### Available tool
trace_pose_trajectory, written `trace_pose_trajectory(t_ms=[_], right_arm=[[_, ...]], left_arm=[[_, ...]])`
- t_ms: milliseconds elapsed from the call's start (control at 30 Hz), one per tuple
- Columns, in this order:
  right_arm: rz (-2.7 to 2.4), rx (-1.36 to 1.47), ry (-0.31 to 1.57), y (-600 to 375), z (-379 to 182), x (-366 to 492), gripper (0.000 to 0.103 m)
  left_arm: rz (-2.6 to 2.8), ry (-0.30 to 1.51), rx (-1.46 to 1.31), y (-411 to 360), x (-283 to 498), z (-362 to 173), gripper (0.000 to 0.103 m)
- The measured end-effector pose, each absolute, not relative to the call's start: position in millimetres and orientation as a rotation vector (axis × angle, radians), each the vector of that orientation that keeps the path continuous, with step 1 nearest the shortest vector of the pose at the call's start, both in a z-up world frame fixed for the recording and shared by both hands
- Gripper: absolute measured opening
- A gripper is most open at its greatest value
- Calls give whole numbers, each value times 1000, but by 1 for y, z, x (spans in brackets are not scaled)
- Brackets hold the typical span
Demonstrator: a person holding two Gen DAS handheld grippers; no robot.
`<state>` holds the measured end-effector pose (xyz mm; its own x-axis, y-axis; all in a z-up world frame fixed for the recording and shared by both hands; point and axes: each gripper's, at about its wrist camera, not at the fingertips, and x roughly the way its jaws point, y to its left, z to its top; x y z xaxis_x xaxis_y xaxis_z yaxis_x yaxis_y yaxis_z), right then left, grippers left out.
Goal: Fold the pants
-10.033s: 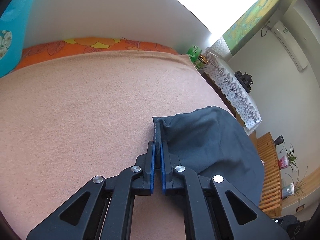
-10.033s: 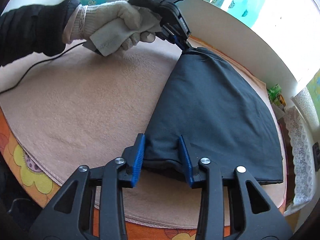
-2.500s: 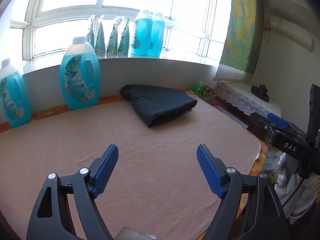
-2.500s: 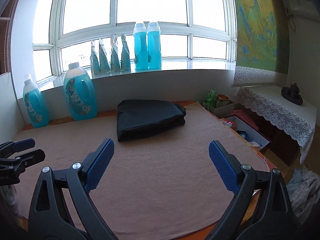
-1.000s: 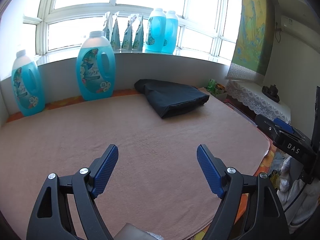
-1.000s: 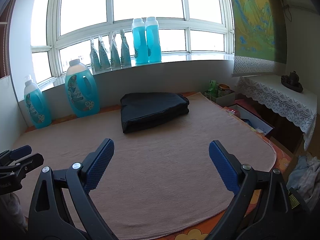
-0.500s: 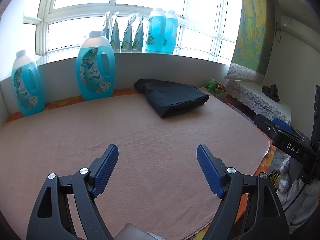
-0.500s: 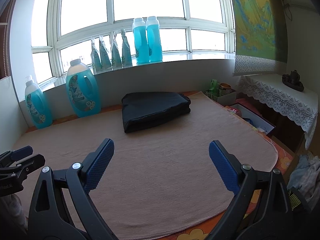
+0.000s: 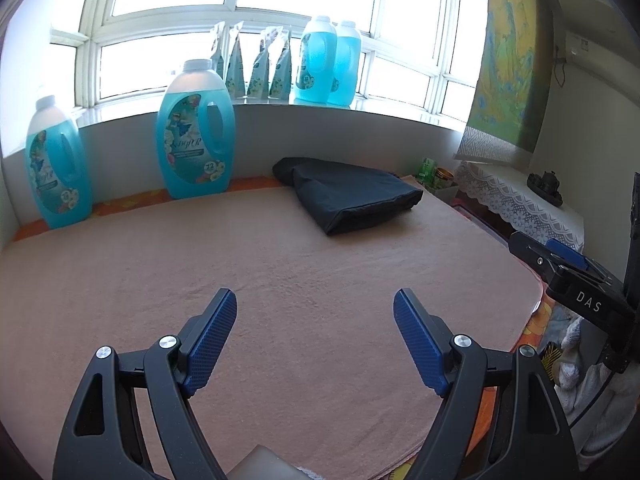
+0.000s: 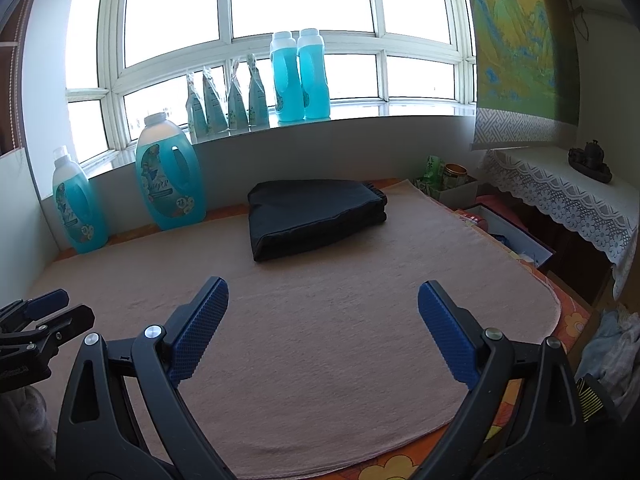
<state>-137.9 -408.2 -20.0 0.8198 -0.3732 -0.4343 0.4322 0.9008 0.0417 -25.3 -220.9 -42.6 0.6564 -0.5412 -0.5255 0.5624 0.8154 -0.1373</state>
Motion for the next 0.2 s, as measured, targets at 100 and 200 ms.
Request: trace_pose_trajectory(t_ms=[100, 200], right_arm=[[-429, 143, 434, -407, -22, -137, 97], [-427, 151, 438, -407, -24, -137, 98]], left_arm=[[-639, 571, 35, -220, -27, -44, 81], [-641, 581, 28, -218, -25, -45, 81]])
